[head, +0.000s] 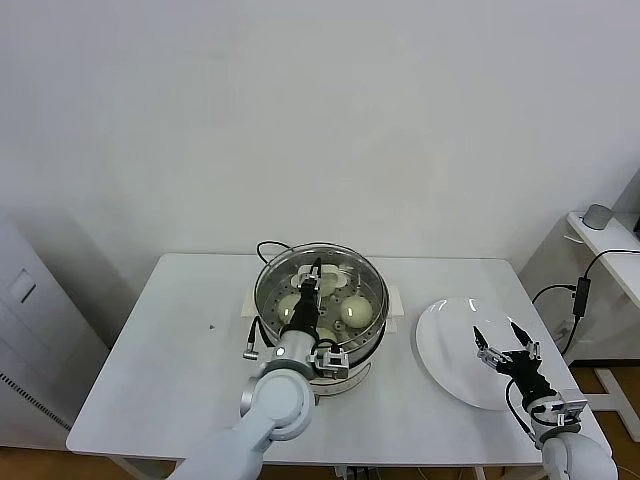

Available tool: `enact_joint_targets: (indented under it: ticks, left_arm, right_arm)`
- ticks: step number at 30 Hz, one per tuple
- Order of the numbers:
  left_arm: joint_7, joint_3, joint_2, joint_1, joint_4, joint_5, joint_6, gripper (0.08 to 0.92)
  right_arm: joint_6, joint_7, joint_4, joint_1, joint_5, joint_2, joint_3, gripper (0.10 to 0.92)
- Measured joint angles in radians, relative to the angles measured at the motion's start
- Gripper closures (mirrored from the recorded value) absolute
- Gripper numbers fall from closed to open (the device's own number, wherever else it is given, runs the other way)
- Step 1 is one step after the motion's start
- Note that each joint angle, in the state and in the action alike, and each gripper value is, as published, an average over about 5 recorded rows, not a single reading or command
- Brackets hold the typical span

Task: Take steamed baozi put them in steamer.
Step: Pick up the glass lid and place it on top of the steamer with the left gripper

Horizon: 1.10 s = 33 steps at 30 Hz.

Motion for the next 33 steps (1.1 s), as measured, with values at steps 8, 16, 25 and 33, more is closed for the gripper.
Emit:
enact_joint_targets:
  ticks: [8,16,25,33]
  left_arm:
    - [-0.006,0.007,-0.005,0.007,0.009,0.005,0.0,0.89]
    - [-0.018,0.009,-0.007,0.01,0.015,0.003,-0.001,0.89]
    - [-0.033,0.01,-0.013,0.01,0.035,-0.004,-0.005,0.89]
    - [-0.051,0.009,-0.015,0.012,0.048,-0.022,-0.01,0.89]
  right_arm:
    - [0.001,-0.001,-0.002,-0.001,0.0,0.001,0.002,0.203]
    - [0.003,-0.003,-0.008,-0.002,-0.001,0.003,0.005,0.203]
    - [0.005,-0.006,-0.006,-0.008,-0.001,0.005,0.015,0.203]
    - [0.006,-0.01,0.0,-0.012,0.0,0.007,0.021,0.203]
